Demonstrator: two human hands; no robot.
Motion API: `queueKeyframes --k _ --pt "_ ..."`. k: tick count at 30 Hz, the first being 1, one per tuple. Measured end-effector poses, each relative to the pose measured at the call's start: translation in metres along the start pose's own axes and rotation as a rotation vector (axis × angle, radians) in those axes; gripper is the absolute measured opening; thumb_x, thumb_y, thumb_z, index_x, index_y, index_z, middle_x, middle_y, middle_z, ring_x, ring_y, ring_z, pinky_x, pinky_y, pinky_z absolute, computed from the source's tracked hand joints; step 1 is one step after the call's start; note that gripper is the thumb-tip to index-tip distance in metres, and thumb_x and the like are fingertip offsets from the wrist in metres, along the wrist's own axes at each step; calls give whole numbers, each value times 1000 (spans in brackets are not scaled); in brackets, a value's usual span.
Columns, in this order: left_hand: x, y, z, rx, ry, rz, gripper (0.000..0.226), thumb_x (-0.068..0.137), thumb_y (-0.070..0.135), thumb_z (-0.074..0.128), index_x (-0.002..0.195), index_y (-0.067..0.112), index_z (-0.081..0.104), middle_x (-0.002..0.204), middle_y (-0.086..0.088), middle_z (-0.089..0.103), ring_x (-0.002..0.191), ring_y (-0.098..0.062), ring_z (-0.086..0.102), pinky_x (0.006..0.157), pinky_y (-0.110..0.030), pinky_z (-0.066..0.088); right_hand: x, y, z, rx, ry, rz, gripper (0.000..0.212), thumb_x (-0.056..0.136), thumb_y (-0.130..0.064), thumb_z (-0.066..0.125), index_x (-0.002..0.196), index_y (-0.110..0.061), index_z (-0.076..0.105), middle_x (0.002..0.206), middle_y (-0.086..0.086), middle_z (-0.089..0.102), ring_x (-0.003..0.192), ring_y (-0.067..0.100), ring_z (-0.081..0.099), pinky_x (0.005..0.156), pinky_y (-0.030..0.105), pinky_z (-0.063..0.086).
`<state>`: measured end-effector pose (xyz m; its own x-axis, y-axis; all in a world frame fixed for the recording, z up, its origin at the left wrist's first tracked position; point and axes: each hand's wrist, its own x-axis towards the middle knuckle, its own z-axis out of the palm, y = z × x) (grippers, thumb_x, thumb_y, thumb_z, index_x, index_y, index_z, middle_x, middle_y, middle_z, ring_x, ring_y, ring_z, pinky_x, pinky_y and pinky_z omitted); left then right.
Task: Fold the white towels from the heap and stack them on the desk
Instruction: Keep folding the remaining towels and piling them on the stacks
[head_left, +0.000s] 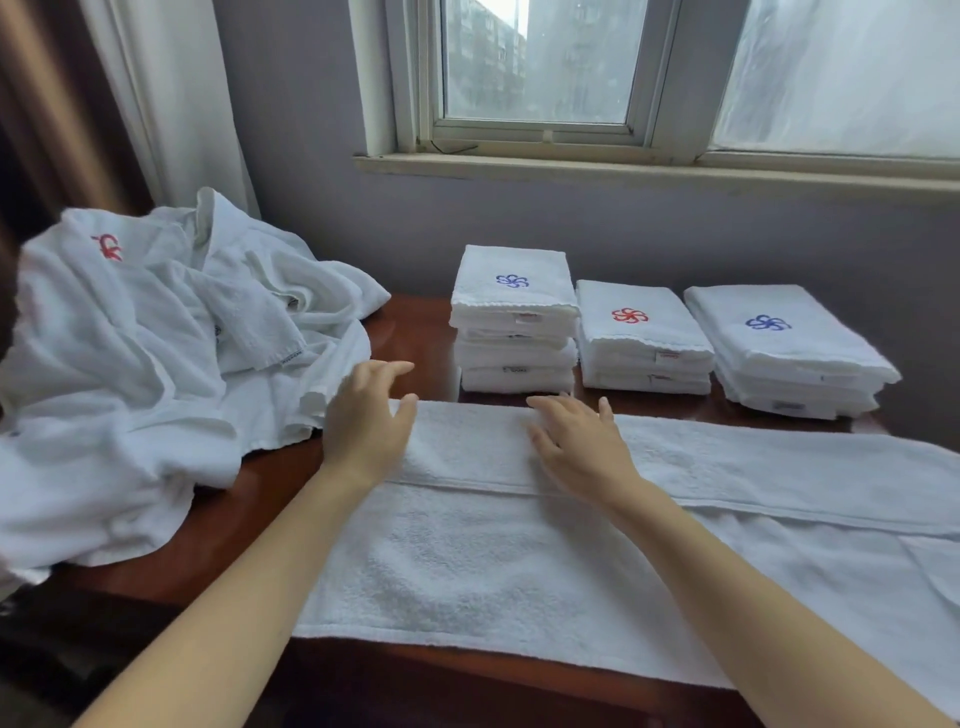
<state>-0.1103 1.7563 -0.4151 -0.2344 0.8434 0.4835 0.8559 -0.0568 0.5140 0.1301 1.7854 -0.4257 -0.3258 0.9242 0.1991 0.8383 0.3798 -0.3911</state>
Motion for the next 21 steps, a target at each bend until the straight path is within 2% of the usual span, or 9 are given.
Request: queueKeyframes --k 3,5,7,11,13,15,17,19,21 --pt "-9 24 19 17 -200 109 39 98 28 53 136 24 55 142 2 49 137 -19 38 110 -37 33 0 6 -4 -16 34 22 44 102 -26 36 145 -23 42 150 -4 43 145 12 24 120 49 -5" --pt "-16 38 33 118 -404 101 48 102 41 41 148 28 40 158 2 32 149 -20 16 120 -40 14 -3 14 -5 -87 -12 76 47 102 -33 34 148 -25 37 154 -3 36 148 17 18 119 53 -6" --pt "-23 43 47 308 -570 57 58 102 54 25 156 34 18 165 3 8 152 -21 -2 120 -50 0 -9 23 -1 -151 -106 123 53 102 -45 28 152 -30 26 161 -1 22 151 23 7 117 56 -8" --pt "-31 44 54 491 -612 5 65 96 66 8 155 40 -2 165 6 -10 151 -27 -12 115 -61 -8 -20 33 1 -184 -157 78 59 100 -54 23 155 -35 15 165 -1 6 152 22 -2 119 52 -10" --pt "-31 46 52 495 -624 -3 67 95 68 8 155 40 -2 165 5 -9 151 -28 -12 116 -61 -7 -23 36 -7 -167 -180 50 58 101 -53 28 155 -33 19 165 0 9 152 21 1 120 50 -6" --pt "-31 49 49 482 -615 0 66 97 66 13 156 38 3 166 2 -4 152 -28 -8 117 -59 -4 -31 39 -19 -153 -180 37 55 100 -49 34 150 -27 32 160 1 24 150 22 14 120 50 4" --pt "-34 58 47 408 -558 55 61 100 57 24 155 32 19 164 0 13 152 -25 4 119 -55 1 -43 45 -31 -145 -147 56 50 98 -46 41 144 -24 41 151 -1 37 145 21 25 118 51 13" --pt "-41 74 49 266 -490 170 51 101 48 35 149 29 36 158 2 32 148 -18 19 121 -45 6 -57 55 -46 -145 -114 116 53 98 -43 46 147 -25 39 154 -4 36 145 17 26 120 51 12" --pt "-51 97 52 123 -476 274 46 101 43 43 144 30 44 154 4 38 144 -14 26 119 -37 11 -73 68 -61 -148 -82 177 54 98 -41 48 148 -26 38 155 -5 37 144 16 29 120 48 14"
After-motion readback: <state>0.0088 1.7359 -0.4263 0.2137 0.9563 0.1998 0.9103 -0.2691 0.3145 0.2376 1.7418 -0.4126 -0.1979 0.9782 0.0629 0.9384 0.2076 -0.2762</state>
